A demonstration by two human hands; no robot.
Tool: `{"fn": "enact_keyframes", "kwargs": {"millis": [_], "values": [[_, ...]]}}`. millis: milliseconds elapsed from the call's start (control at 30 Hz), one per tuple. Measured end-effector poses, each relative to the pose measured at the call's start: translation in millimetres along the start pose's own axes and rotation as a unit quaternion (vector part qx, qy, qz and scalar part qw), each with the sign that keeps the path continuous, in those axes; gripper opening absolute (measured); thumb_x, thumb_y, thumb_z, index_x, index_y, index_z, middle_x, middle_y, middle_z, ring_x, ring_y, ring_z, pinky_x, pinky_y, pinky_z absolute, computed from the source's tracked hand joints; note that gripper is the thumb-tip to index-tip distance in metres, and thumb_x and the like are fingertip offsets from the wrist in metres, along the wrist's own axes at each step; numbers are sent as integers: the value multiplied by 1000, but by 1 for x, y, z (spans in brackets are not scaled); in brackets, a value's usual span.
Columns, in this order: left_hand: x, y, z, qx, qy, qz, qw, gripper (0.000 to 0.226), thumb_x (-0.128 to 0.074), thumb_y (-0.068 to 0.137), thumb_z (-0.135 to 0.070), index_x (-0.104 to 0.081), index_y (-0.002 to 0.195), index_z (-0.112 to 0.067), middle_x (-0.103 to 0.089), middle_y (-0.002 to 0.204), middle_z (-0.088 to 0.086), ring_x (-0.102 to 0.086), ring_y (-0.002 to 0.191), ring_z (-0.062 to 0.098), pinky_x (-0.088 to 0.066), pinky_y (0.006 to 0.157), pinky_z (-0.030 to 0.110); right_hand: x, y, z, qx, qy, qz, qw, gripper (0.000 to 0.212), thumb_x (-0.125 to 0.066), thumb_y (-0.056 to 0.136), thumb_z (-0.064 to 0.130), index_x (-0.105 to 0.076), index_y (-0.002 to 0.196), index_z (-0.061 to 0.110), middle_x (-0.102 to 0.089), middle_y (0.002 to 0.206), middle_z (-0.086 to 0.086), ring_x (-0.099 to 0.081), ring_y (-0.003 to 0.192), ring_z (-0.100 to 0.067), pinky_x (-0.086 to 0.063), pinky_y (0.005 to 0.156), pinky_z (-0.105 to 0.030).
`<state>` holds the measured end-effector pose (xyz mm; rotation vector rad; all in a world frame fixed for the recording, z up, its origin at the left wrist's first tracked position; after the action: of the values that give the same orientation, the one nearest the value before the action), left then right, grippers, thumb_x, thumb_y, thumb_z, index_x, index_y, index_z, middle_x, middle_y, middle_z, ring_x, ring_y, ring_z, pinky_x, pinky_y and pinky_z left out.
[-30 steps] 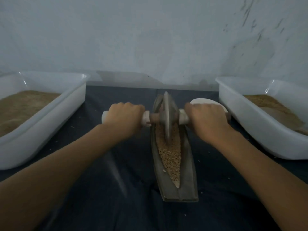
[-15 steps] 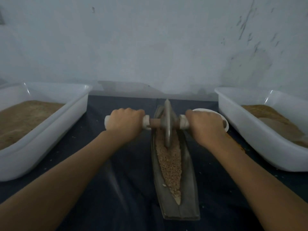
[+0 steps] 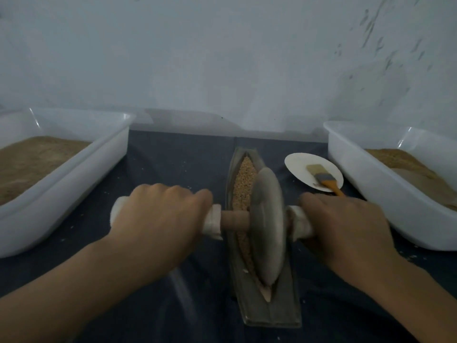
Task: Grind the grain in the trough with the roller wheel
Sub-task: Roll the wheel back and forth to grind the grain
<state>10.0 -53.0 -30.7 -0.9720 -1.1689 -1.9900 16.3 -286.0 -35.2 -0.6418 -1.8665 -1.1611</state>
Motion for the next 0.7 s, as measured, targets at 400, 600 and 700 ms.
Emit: {"fn": "enact_keyframes", "kwargs": {"millis": [400, 600, 700], "values": [[-57, 97, 21, 103, -27, 60, 993, 15, -59, 84, -36, -52, 92, -25, -60, 88, 1, -58, 79, 27, -34, 63, 34, -54, 89, -28, -71, -47, 26, 996, 23, -61, 87, 34, -48, 98, 20, -64, 89, -3, -60, 77, -25, -30, 53, -32], [-17, 10, 1, -8, -20, -31, 999, 56, -79, 58, -44, -25, 70, -33, -38, 53, -10, -31, 44, 14, -17, 45, 24, 10, 8, 8, 16, -39, -47, 998, 53, -89, 31, 14, -47, 62, 19, -48, 49, 1, -42, 36, -19, -3, 50, -16], [-11, 2, 1, -10, -4, -27, 1000, 65, -83, 48, -43, -23, 69, -33, -33, 49, -11, -22, 40, 12, -4, 47, 20, 8, 4, 5, 19, -21, -18, 999, 55, -90, 28, 14, -45, 60, 18, -45, 46, 1, -39, 33, -19, 1, 53, -14]]}}
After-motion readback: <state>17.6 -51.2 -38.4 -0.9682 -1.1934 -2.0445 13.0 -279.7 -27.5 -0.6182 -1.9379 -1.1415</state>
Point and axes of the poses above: each hand's wrist, its own y-axis towards the middle knuckle, its own x-axis out of the back of the hand, z = x × y, the point moved 5 cm from there along y, towards the middle knuckle
